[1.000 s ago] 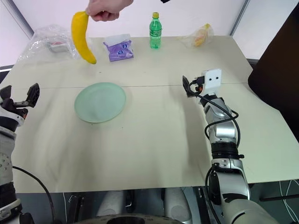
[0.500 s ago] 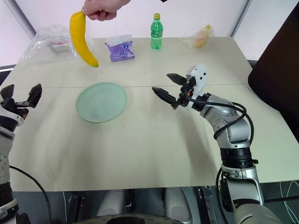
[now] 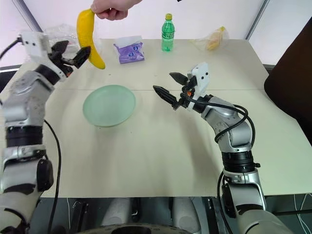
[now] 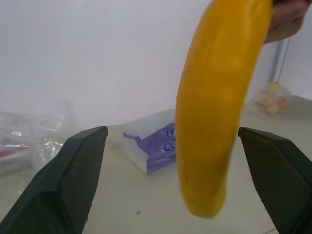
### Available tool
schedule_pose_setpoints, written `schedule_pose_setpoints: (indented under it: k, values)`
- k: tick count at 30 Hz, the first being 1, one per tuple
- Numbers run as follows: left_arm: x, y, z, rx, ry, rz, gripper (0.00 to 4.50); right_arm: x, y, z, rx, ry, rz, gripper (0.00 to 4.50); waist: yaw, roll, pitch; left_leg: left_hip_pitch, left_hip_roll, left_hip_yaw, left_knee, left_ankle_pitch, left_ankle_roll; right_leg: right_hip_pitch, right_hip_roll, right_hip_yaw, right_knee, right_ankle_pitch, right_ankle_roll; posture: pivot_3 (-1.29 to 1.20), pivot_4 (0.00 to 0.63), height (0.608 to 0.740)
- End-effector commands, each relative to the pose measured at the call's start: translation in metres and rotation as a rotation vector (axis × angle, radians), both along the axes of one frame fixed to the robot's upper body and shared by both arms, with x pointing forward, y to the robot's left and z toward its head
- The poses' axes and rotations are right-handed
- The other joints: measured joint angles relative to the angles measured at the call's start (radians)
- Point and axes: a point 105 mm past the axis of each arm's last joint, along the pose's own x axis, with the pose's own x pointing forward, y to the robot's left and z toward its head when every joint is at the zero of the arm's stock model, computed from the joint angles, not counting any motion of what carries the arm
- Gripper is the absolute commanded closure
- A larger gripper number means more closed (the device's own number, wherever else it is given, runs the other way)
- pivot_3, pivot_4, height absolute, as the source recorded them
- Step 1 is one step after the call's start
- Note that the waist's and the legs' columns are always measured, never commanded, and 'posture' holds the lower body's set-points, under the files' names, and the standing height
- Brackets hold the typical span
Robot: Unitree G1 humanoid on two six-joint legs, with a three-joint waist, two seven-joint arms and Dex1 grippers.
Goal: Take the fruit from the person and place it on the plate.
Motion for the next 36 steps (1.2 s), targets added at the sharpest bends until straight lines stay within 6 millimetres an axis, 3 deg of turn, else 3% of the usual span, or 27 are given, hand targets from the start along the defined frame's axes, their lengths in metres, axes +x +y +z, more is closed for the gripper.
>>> schedule_pose_setpoints:
  k: [1, 3, 5, 11, 15, 18, 23, 26, 29, 33, 34, 36]
  values:
    - [0.007, -0.008, 0.018, 0.023, -0.078, -0.023, 0.00, -0.006, -0.001, 0.011, 0.020, -0.060, -0.017, 0.03, -0.005, 0.000, 0.000, -0.001, 0.000, 0.000, 0.000, 0.000, 0.000, 0.000, 0.000, 0.000, 0.000, 0.000, 0.000, 0.00, 0.150, 0.740]
    - [0.011, -0.012, 0.019, 0.017, -0.085, -0.036, 0.00, -0.006, -0.002, 0.011, 0.023, -0.061, -0.028, 0.03, -0.008, 0.000, 0.000, -0.001, 0.000, 0.000, 0.000, 0.000, 0.000, 0.000, 0.000, 0.000, 0.000, 0.000, 0.000, 0.00, 0.150, 0.740]
    - [0.013, -0.015, 0.021, 0.003, -0.104, -0.052, 0.56, -0.007, -0.002, 0.010, 0.024, -0.061, -0.037, 0.00, -0.009, 0.000, 0.000, -0.001, 0.000, 0.000, 0.000, 0.000, 0.000, 0.000, 0.000, 0.000, 0.000, 0.000, 0.000, 0.00, 0.150, 0.740]
    - [0.013, -0.016, 0.026, -0.002, -0.132, -0.058, 3.29, -0.007, -0.004, 0.009, 0.026, -0.060, -0.053, 0.00, -0.010, 0.000, 0.000, -0.001, 0.000, 0.000, 0.000, 0.000, 0.000, 0.000, 0.000, 0.000, 0.000, 0.000, 0.000, 0.00, 0.150, 0.740]
    - [0.008, -0.017, 0.033, 0.022, -0.149, -0.064, 3.30, -0.005, -0.004, 0.008, 0.024, -0.059, -0.055, 0.00, -0.009, 0.000, 0.000, -0.001, 0.000, 0.000, 0.000, 0.000, 0.000, 0.000, 0.000, 0.000, 0.000, 0.000, 0.000, 0.00, 0.150, 0.740]
    - [0.003, -0.023, 0.032, 0.188, -0.116, -0.083, 3.30, -0.004, -0.004, 0.008, 0.022, -0.058, -0.056, 0.00, -0.010, 0.000, 0.000, -0.001, 0.000, 0.000, 0.001, 0.000, 0.000, 0.000, 0.000, 0.000, 0.000, 0.000, 0.000, 0.00, 0.150, 0.740]
    - [-0.025, -0.036, -0.024, 0.603, 0.060, -0.252, 3.30, -0.003, -0.004, 0.004, 0.023, -0.051, -0.066, 0.00, -0.014, 0.001, 0.000, -0.001, 0.000, 0.000, -0.001, 0.000, 0.000, -0.001, 0.000, 0.001, 0.000, 0.000, 0.000, 0.00, 0.150, 0.740]
    - [-0.037, -0.040, -0.041, 0.609, 0.105, -0.300, 3.30, -0.003, -0.003, 0.002, 0.027, -0.047, -0.072, 0.00, -0.011, 0.001, 0.000, 0.000, 0.001, 0.000, -0.001, 0.000, 0.000, -0.001, 0.000, 0.001, 0.001, 0.000, 0.000, 0.00, 0.150, 0.740]
    - [-0.044, -0.030, -0.069, 0.700, 0.177, -0.286, 3.30, -0.002, -0.003, 0.001, 0.036, -0.046, -0.083, 0.00, -0.008, 0.001, 0.000, -0.001, 0.001, 0.000, 0.000, 0.000, 0.000, -0.001, 0.000, 0.001, 0.002, 0.000, 0.000, 0.00, 0.150, 0.740]
    - [-0.046, -0.027, -0.075, 0.717, 0.188, -0.268, 3.30, -0.002, -0.003, 0.000, 0.039, -0.047, -0.092, 0.00, -0.006, 0.001, 0.000, -0.001, 0.001, 0.000, 0.000, 0.000, 0.000, -0.001, 0.000, 0.000, 0.001, 0.000, 0.000, 0.00, 0.150, 0.740]
    - [-0.046, -0.026, -0.075, 0.719, 0.184, -0.263, 2.27, -0.002, -0.003, 0.000, 0.039, -0.047, -0.093, 0.00, -0.006, 0.001, 0.000, -0.001, 0.001, 0.000, 0.000, 0.000, 0.000, -0.001, 0.000, 0.000, 0.001, 0.000, 0.000, 0.00, 0.150, 0.740]
    - [-0.045, -0.026, -0.071, 0.742, 0.170, -0.256, 1.41, -0.001, -0.003, 0.000, 0.040, -0.049, -0.095, 0.00, -0.007, 0.001, 0.000, -0.001, 0.001, 0.000, 0.000, 0.000, 0.000, -0.001, 0.000, 0.000, 0.001, 0.000, 0.000, 0.00, 0.150, 0.740]
